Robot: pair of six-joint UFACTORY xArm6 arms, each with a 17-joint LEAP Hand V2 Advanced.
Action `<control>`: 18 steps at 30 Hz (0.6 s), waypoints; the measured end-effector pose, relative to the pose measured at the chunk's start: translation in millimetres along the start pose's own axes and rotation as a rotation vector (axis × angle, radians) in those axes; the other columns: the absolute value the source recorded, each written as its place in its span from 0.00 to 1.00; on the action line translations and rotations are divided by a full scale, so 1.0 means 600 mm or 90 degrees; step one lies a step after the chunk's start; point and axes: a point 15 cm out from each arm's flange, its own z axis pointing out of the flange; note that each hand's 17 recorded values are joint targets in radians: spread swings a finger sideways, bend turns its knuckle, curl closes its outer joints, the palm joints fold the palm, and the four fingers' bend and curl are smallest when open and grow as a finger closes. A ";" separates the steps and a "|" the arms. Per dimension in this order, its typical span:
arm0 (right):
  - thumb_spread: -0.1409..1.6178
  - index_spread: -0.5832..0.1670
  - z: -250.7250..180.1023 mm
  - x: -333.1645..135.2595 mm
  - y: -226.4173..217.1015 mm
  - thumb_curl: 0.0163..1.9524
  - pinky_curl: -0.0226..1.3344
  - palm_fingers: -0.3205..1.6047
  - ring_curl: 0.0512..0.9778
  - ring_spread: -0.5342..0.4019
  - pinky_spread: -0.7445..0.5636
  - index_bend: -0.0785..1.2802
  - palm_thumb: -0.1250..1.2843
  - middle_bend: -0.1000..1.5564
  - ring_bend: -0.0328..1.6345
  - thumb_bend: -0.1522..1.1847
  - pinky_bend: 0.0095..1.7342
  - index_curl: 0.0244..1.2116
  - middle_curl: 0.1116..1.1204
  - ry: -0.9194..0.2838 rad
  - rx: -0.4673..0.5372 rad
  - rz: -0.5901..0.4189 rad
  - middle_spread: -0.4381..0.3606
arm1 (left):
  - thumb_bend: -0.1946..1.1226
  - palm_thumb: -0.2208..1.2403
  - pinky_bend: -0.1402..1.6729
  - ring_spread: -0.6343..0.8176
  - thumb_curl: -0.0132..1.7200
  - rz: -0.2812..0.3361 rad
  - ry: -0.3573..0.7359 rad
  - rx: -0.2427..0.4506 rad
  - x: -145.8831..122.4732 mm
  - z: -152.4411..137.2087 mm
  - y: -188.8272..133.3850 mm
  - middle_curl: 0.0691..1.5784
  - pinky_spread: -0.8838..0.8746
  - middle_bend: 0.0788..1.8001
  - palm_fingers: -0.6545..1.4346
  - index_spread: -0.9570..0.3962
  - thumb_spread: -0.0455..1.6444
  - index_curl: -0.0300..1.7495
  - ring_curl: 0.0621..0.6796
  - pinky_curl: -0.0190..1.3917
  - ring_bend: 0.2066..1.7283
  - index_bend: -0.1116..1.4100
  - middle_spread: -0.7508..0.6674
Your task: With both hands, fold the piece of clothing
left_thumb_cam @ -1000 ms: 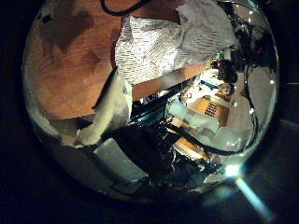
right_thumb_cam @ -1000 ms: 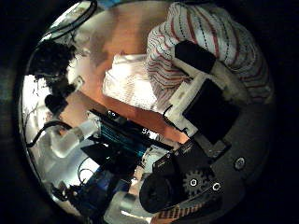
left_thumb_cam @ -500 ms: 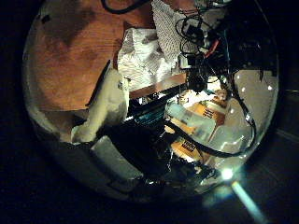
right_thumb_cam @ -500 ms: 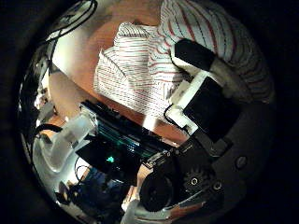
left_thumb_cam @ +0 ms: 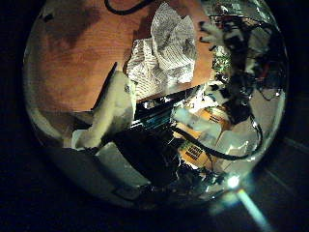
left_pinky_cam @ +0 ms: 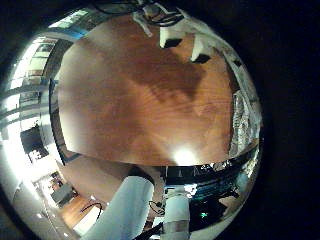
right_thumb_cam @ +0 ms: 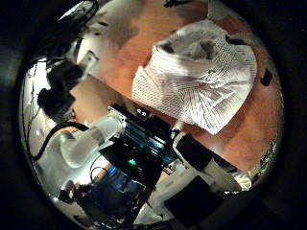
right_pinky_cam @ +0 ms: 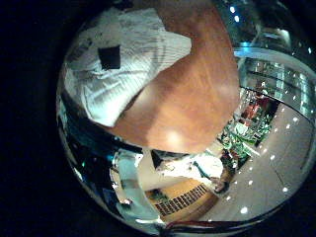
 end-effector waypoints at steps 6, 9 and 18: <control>0.80 0.21 -0.071 0.082 0.076 0.23 0.43 0.23 0.35 0.49 0.72 0.21 0.63 0.32 0.58 0.11 0.58 0.37 0.34 -0.052 0.071 0.096 0.34 | 0.14 0.42 0.27 0.61 0.17 0.010 -0.002 -0.006 0.023 -0.038 0.027 0.20 0.71 0.06 0.49 0.67 0.88 0.32 0.18 0.28 0.27 0.20 0.60; 0.82 0.21 -0.074 0.105 0.127 0.23 0.41 0.24 0.34 0.49 0.77 0.22 0.64 0.32 0.57 0.11 0.55 0.36 0.33 -0.062 0.029 0.123 0.35 | 0.14 0.42 0.27 0.60 0.18 0.013 -0.011 0.000 0.047 -0.071 0.043 0.20 0.71 0.06 0.49 0.66 0.87 0.32 0.18 0.28 0.27 0.20 0.60; 0.87 0.22 -0.135 0.115 0.231 0.20 0.32 0.25 0.27 0.54 0.86 0.22 0.52 0.32 0.50 0.10 0.42 0.35 0.30 -0.050 -0.029 0.120 0.39 | 0.14 0.41 0.27 0.59 0.18 0.013 -0.037 0.028 0.117 -0.153 0.105 0.20 0.70 0.06 0.49 0.66 0.86 0.32 0.18 0.28 0.28 0.20 0.59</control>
